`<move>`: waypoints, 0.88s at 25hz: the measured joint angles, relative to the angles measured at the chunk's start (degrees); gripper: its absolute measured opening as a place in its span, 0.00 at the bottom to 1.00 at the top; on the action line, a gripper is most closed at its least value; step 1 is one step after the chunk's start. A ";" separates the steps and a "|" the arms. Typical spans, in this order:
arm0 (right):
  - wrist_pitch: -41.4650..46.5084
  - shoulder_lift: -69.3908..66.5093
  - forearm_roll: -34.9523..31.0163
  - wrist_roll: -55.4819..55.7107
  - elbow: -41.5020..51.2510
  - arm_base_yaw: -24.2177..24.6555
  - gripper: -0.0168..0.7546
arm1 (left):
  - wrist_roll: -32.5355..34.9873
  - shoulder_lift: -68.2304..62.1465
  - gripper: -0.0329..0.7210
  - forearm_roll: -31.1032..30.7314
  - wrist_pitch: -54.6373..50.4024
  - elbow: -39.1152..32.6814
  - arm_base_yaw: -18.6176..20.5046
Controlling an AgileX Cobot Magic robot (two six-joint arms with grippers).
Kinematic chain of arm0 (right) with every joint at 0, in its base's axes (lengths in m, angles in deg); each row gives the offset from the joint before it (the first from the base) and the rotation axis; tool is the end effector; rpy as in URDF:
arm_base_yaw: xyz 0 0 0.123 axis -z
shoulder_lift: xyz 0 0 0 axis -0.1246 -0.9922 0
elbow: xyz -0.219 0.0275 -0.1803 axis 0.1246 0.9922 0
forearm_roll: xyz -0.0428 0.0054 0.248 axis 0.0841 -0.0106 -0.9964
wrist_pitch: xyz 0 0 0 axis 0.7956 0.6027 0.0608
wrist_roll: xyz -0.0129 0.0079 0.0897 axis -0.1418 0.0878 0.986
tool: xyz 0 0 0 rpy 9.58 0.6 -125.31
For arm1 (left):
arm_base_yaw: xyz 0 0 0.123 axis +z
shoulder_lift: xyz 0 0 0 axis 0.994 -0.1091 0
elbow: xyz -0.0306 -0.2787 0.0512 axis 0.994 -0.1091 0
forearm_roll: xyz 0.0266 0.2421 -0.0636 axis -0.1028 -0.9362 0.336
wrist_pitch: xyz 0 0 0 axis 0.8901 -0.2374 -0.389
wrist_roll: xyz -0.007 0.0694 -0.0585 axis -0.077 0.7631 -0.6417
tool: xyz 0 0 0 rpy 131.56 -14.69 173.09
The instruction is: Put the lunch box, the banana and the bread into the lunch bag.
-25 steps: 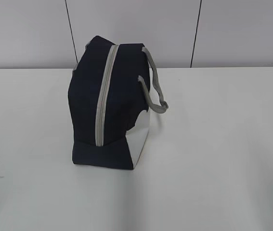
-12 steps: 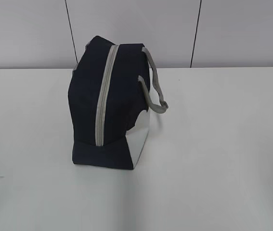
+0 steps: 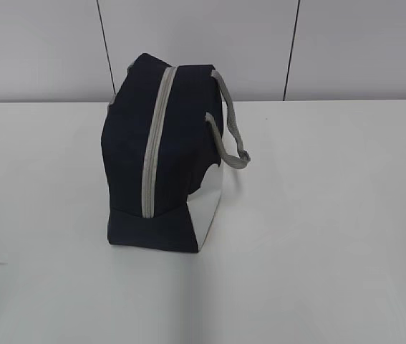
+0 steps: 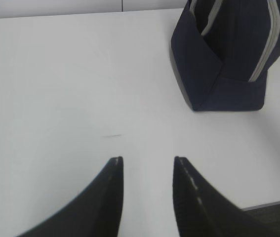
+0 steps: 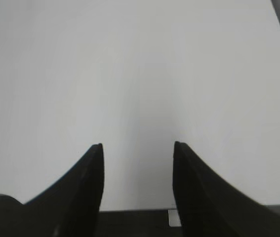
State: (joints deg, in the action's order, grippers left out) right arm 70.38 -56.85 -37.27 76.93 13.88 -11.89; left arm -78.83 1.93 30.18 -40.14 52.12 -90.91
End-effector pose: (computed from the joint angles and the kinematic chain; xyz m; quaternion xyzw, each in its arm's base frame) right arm 0.0177 -0.0108 0.2732 -0.0010 0.9063 -0.0399 0.4207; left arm -0.0087 -0.0072 0.2814 0.0569 0.8564 -0.0822 0.5066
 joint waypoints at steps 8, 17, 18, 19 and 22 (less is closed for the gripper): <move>0.10 9.58 0.30 0.00 0.00 1.53 0.50 | 0.00 0.00 0.36 0.00 0.00 0.00 0.00; 0.35 10.75 1.04 0.00 0.00 1.53 0.50 | 0.00 0.00 0.36 0.00 0.00 0.00 0.00; 0.44 10.75 1.04 0.00 0.00 1.53 0.50 | 0.00 0.00 0.36 0.00 0.00 0.00 0.00; 0.44 10.75 1.04 0.00 0.00 1.53 0.50 | 0.00 0.00 0.36 0.00 0.00 0.00 0.00; 0.44 10.75 1.04 0.00 0.00 1.53 0.50 | 0.00 0.00 0.36 0.00 0.00 0.00 0.00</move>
State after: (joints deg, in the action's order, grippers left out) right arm 70.82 -46.10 -36.23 76.93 13.88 -10.36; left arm -78.83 1.93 30.18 -40.14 52.12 -90.91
